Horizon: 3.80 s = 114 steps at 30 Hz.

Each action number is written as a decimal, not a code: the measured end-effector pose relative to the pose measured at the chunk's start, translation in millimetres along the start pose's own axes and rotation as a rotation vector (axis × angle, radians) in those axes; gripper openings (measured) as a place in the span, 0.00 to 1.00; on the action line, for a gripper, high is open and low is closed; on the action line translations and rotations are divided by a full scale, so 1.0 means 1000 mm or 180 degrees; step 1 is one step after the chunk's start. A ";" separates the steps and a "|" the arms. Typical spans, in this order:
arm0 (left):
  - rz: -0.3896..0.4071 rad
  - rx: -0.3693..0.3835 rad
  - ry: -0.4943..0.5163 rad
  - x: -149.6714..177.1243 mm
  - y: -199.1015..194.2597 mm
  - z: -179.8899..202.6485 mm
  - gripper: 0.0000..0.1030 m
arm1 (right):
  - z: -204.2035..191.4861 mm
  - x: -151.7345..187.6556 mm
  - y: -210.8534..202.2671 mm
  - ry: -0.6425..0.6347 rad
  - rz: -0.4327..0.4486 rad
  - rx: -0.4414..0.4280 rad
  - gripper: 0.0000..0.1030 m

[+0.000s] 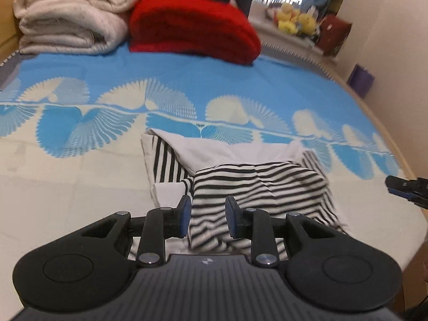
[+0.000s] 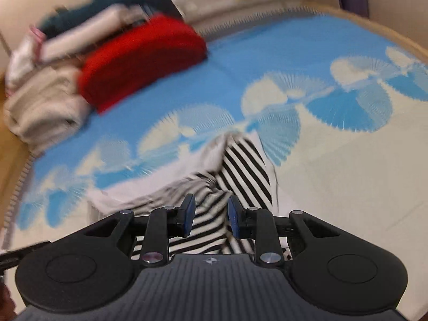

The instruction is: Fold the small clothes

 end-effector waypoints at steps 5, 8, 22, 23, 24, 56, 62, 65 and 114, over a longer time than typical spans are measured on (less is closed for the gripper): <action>0.0184 0.0000 0.0024 0.055 -0.069 -0.014 0.30 | -0.007 0.034 -0.090 -0.0361 0.0449 -0.0063 0.45; 0.0141 -0.0024 -0.0103 0.103 -0.087 -0.026 0.30 | 0.005 0.080 -0.116 -0.0411 0.0468 0.0064 0.46; -0.0160 -0.0515 -0.0579 0.184 -0.054 -0.090 0.65 | 0.049 0.201 -0.094 0.0002 -0.0313 0.0502 0.50; -0.0171 -0.0554 -0.0571 0.184 -0.051 -0.093 0.69 | 0.050 0.210 -0.090 -0.0013 -0.0320 0.0507 0.50; -0.0193 -0.0577 -0.0576 0.183 -0.047 -0.097 0.70 | 0.054 0.219 -0.084 0.0019 -0.0433 0.0554 0.50; -0.0611 -0.0745 -0.0692 0.209 -0.007 -0.118 0.30 | 0.065 0.253 -0.045 0.0366 -0.0838 0.0516 0.18; -0.0579 -0.0756 -0.0540 0.209 -0.005 -0.113 0.17 | 0.061 0.256 -0.040 0.0215 -0.0871 0.0620 0.27; -0.0480 -0.0754 -0.0508 0.205 -0.010 -0.111 0.09 | 0.055 0.255 -0.039 0.0125 -0.0859 0.0533 0.07; -0.0056 -0.0211 -0.0251 0.155 -0.092 -0.070 0.07 | 0.038 0.201 -0.099 0.0154 -0.0137 0.0077 0.05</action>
Point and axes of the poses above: each gripper's, at about its wrist camera, not at the fingertips, and y roughly the way its jaws point, z to its right, x to its underside, the point moved 9 cm from there along y, roughly the way its jaws point, and after that the axes turned 10 degrees about -y, right-handed, at the moved point
